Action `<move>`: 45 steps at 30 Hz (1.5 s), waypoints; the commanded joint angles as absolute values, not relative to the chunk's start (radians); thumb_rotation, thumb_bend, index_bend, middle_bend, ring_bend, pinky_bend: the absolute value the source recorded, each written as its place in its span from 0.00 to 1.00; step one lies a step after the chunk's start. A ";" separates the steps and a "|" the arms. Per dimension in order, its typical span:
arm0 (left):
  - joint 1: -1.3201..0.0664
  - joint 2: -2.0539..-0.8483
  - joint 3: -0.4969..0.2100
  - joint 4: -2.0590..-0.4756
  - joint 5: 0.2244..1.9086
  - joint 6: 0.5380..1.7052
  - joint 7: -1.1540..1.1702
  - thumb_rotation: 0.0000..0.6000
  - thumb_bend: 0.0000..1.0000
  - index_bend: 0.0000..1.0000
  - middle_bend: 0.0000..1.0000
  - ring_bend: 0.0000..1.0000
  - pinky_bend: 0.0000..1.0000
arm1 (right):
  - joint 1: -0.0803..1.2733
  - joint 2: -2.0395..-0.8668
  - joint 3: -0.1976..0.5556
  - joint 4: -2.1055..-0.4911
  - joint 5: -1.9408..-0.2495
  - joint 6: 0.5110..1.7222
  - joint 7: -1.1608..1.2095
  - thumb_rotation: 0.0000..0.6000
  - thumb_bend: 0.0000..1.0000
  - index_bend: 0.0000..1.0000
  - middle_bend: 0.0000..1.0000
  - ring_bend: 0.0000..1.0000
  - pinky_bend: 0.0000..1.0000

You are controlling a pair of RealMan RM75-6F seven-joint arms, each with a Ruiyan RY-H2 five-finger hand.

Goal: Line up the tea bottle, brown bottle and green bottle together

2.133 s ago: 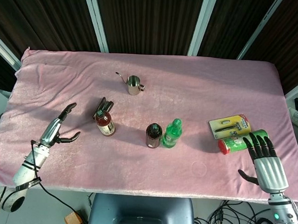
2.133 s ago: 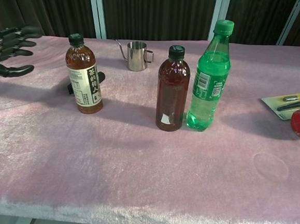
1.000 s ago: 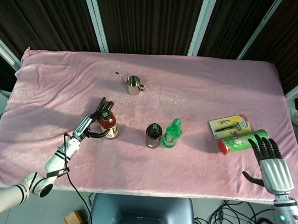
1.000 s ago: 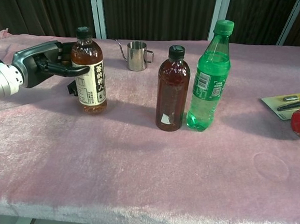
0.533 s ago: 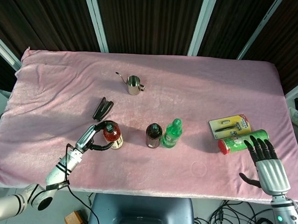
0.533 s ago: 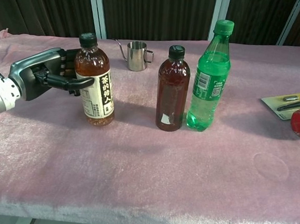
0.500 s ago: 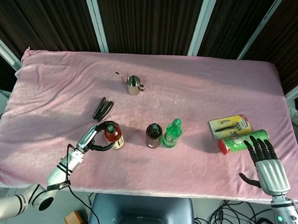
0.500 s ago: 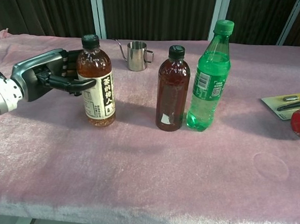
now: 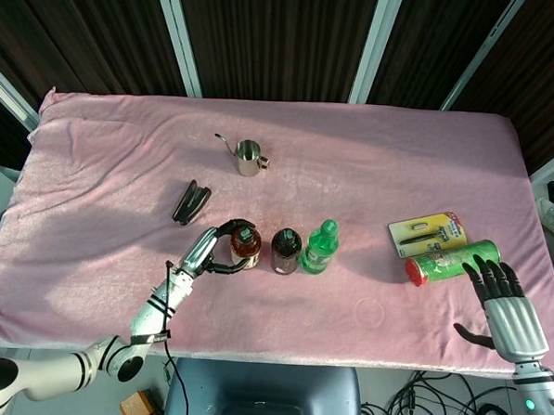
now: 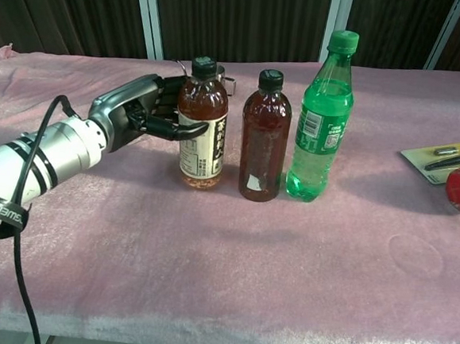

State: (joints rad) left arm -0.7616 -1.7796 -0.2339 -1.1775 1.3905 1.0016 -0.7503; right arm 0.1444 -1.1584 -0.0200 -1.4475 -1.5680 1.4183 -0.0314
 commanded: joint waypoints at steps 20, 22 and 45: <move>-0.795 -1.775 -0.230 -1.168 1.364 0.901 -0.755 1.00 0.37 0.32 0.33 0.16 0.17 | 0.133 -1.149 -0.011 -1.412 -1.571 1.423 0.032 1.00 0.28 0.00 0.00 0.00 0.02; -0.794 -1.771 -0.229 -1.172 1.363 0.898 -0.757 1.00 0.35 0.22 0.21 0.08 0.10 | 0.133 -1.148 -0.010 -1.414 -1.571 1.424 0.031 1.00 0.28 0.00 0.00 0.00 0.02; -0.351 -1.371 -0.015 -1.270 1.445 1.444 0.090 1.00 0.32 0.00 0.01 0.00 0.00 | 0.078 -1.165 0.040 -1.486 -1.475 1.489 -0.119 1.00 0.28 0.00 0.00 0.00 0.01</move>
